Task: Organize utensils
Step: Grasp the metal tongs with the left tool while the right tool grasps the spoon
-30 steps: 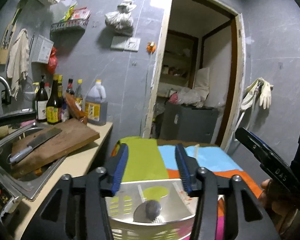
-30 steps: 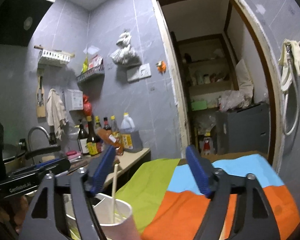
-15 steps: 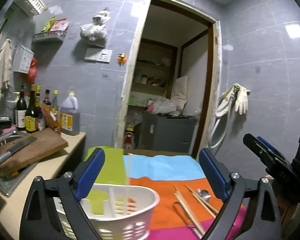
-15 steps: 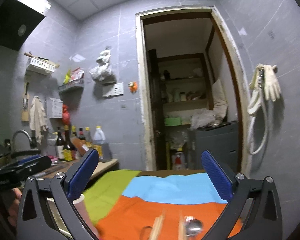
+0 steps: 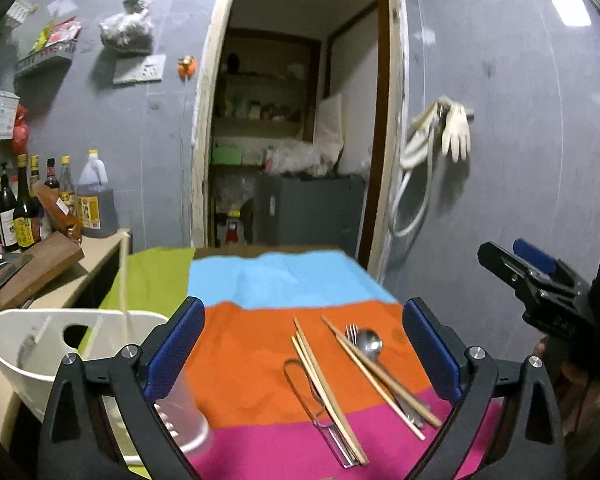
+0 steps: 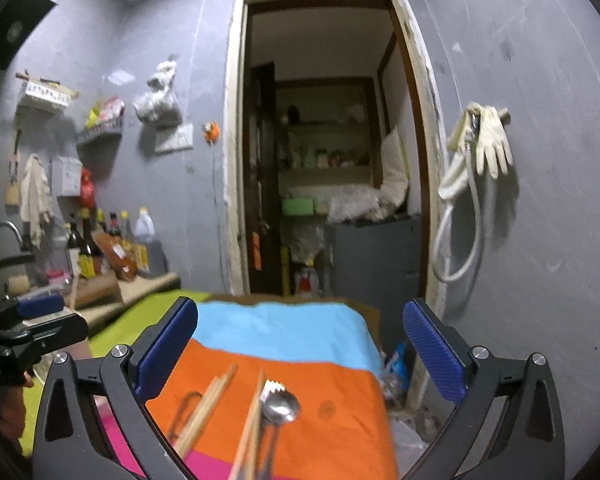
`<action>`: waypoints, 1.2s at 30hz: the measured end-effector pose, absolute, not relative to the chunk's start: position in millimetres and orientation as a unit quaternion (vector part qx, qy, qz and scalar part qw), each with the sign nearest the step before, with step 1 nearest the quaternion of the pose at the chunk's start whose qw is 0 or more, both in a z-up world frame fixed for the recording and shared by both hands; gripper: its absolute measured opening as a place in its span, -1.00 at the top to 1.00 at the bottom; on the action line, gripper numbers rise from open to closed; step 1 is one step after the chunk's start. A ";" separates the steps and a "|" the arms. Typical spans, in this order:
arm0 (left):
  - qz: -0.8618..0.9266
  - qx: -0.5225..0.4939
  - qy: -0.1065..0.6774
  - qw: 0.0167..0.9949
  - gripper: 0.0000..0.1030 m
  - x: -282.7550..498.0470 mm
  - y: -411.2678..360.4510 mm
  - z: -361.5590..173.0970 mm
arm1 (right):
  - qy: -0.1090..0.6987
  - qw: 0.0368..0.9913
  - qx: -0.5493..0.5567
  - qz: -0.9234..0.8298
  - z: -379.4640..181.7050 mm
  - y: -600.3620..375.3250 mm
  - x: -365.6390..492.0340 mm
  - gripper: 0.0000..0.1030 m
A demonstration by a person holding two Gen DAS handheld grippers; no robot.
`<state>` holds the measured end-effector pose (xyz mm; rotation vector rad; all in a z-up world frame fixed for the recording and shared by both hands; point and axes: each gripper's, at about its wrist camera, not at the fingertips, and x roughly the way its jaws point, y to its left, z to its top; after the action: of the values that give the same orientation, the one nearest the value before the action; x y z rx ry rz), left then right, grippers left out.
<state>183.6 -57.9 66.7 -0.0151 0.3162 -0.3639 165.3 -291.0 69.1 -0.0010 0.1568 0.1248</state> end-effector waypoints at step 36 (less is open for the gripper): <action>-0.133 0.048 0.441 0.886 0.37 278.9 -95.4 -45.6 | 0.404 0.905 -0.077 0.113 -33.8 -283.5 272.3 -0.55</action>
<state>278.9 -95.4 -45.6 0.1001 0.9171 -0.2773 272.3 -283.5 -33.8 -0.1584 0.8342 0.2340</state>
